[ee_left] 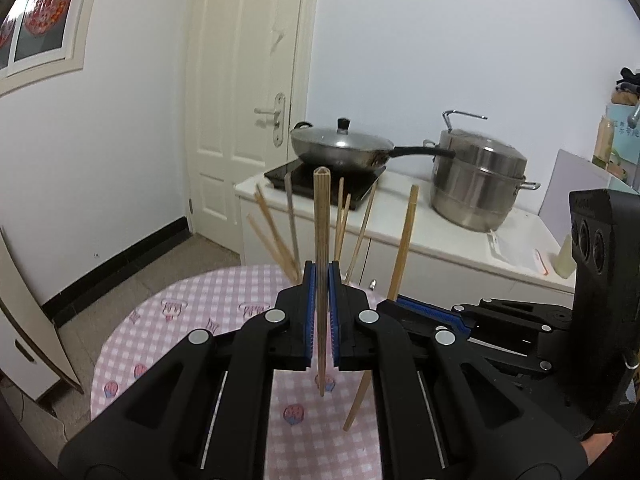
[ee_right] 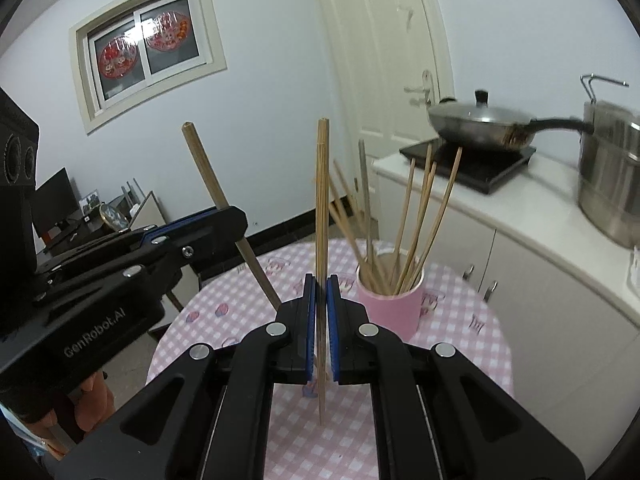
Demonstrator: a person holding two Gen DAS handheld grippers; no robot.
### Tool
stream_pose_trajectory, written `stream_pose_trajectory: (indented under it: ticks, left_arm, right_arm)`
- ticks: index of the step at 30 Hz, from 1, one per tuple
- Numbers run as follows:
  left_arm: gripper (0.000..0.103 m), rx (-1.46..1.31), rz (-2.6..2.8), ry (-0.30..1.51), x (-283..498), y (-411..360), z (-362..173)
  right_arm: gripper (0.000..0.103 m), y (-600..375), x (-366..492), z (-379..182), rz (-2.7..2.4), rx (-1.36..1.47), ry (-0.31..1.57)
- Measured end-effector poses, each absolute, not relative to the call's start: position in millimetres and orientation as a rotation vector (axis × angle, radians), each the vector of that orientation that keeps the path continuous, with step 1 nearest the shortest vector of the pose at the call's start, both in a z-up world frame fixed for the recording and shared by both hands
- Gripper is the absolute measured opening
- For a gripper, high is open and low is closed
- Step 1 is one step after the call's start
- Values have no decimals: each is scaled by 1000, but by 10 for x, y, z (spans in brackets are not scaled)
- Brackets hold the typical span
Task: Organize utensils
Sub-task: 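Lift both chopsticks upright and carry them over the pink cup, then lower both chopsticks into the pink cup and open both tools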
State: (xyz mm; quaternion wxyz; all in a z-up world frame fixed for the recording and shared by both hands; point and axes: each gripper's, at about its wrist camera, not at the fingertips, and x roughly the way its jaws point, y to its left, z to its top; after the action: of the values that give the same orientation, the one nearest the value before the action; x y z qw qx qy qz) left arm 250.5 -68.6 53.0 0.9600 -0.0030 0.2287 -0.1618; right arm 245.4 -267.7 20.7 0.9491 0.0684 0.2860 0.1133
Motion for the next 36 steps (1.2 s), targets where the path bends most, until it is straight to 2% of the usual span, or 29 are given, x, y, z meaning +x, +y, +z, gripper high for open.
stream_pose_trajectory:
  ticks: [20, 29, 36]
  left_arm:
    - [7, -72, -290, 304, 3073, -791, 909]
    - [7, -90, -284, 340, 3416, -818, 599]
    - [7, -76, -289, 394, 3550, -873, 271]
  right_arm:
    - [4, -2944, 2784, 612, 130, 105, 400]
    - [4, -3029, 3039, 529, 73, 103, 332]
    - [4, -3052, 3188, 326, 71, 103, 364]
